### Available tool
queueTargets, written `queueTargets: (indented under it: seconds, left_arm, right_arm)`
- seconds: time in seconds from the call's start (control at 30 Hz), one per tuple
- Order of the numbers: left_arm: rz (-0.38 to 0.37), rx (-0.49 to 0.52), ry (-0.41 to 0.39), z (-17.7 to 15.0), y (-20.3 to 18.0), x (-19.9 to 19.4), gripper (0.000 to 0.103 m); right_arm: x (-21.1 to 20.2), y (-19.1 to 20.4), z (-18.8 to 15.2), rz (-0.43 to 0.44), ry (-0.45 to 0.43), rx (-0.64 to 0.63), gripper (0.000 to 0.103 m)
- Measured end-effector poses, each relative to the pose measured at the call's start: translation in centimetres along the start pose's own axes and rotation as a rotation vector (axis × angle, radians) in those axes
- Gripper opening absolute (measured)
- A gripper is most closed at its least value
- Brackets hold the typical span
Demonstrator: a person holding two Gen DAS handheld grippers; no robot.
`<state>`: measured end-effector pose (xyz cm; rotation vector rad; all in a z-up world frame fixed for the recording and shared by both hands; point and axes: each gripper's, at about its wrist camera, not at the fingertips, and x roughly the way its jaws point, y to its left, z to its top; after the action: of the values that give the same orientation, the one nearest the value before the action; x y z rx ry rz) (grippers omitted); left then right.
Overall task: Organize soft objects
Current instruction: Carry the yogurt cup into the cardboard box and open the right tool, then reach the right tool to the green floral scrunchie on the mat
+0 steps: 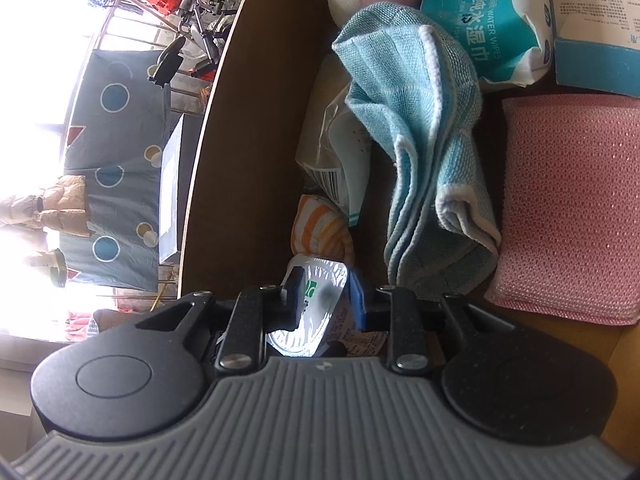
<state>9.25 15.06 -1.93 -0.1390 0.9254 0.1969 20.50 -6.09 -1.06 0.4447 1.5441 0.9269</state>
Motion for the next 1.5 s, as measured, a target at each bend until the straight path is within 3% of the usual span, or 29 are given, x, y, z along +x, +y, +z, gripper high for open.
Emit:
queueTargets:
  seconds: [0.2,0.33,0.5,0.63,0.8,0.93,1.17,1.33,1.5]
  left_arm:
    - [-0.021,-0.01,-0.068,0.3,-0.1,-1.7,0.064]
    - [-0.004,0.003,-0.108,0.7,-0.7,-2.8,0.064]
    - [-0.041,0.013,-0.155,0.6,-1.8,-4.4,0.07]
    - [-0.077,0.036,-0.181,0.6,-3.4,-5.6,0.073]
    - [-0.162,0.069,-0.216,0.5,-6.4,-7.0,0.079]
    - [-0.23,0.115,-0.241,0.1,-9.4,-7.5,0.082]
    - [-0.291,0.263,-0.262,-0.9,-15.6,-7.2,0.082]
    - [-0.312,0.415,-0.278,-0.6,-19.4,-6.8,0.082]
    - [-0.3,0.622,-0.32,-0.3,-24.0,-6.5,0.083]
  right_arm:
    - [-1.1,0.7,0.3,-0.021,-0.037,-0.049,0.052]
    - [-2.1,1.2,0.4,0.009,-0.074,-0.053,0.052]
    - [-5.4,1.5,-0.9,0.058,-0.172,-0.076,0.054]
    - [-9.9,0.8,-3.5,0.084,-0.292,-0.106,0.058]
    - [-16.2,-1.3,-8.2,0.042,-0.458,-0.127,0.063]
    - [-21.0,-4.0,-12.1,-0.042,-0.57,-0.119,0.067]
    - [-26.8,-9.0,-18.8,-0.245,-0.685,-0.088,0.071]
    - [-29.1,-12.2,-22.6,-0.405,-0.681,-0.084,0.074]
    - [-30.0,-13.9,-24.4,-0.589,-0.612,-0.142,0.079]
